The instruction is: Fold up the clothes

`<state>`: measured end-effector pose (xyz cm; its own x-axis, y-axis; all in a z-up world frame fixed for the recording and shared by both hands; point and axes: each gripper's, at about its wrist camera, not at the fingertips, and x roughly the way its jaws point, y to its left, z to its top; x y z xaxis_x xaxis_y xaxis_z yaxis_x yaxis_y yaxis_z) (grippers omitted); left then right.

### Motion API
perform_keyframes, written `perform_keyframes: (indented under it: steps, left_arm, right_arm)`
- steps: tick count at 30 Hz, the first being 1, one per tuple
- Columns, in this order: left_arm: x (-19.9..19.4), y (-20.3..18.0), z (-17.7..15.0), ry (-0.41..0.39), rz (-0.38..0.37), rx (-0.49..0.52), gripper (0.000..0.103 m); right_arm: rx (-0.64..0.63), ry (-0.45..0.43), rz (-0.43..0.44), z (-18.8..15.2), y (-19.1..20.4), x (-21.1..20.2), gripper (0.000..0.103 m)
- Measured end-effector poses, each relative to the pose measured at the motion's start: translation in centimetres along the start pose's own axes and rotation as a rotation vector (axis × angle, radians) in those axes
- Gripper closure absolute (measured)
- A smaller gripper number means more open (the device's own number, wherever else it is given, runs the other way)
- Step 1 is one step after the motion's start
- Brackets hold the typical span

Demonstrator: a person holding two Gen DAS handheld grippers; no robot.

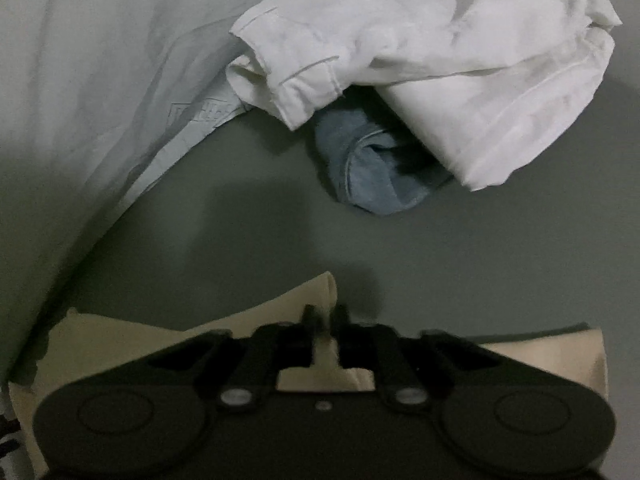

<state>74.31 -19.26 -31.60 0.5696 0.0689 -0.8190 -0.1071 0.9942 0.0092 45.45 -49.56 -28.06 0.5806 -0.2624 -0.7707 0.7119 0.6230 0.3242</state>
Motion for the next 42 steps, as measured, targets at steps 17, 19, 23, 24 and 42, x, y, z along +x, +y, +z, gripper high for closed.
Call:
perform_keyframes:
  steps: [17, 19, 23, 24, 42]
  left_arm:
    - [-12.2, 0.5, -12.2, 0.218, -0.139, -0.179, 0.019]
    - [-13.1, 0.7, -14.4, 0.255, -0.134, -0.202, 0.019]
    - [-14.5, 0.8, -18.2, 0.326, -0.143, -0.214, 0.019]
    - [-14.7, 0.7, -19.0, 0.346, -0.145, -0.216, 0.019]
    - [-16.0, 0.1, -23.1, 0.438, -0.093, -0.03, 0.01]
  right_arm:
    - [0.166, -0.042, 0.276, -1.6, -2.7, -1.5, 0.099]
    - [0.346, -0.05, 0.424, -2.1, -4.0, -2.2, 0.1]
    - [0.759, -0.009, 0.754, -4.9, -6.2, -2.4, 0.1]
    - [0.821, 0.005, 0.813, -5.5, -6.1, -2.4, 0.1]
    - [0.791, 0.45, 1.095, -16.7, 1.7, -4.4, 0.1]
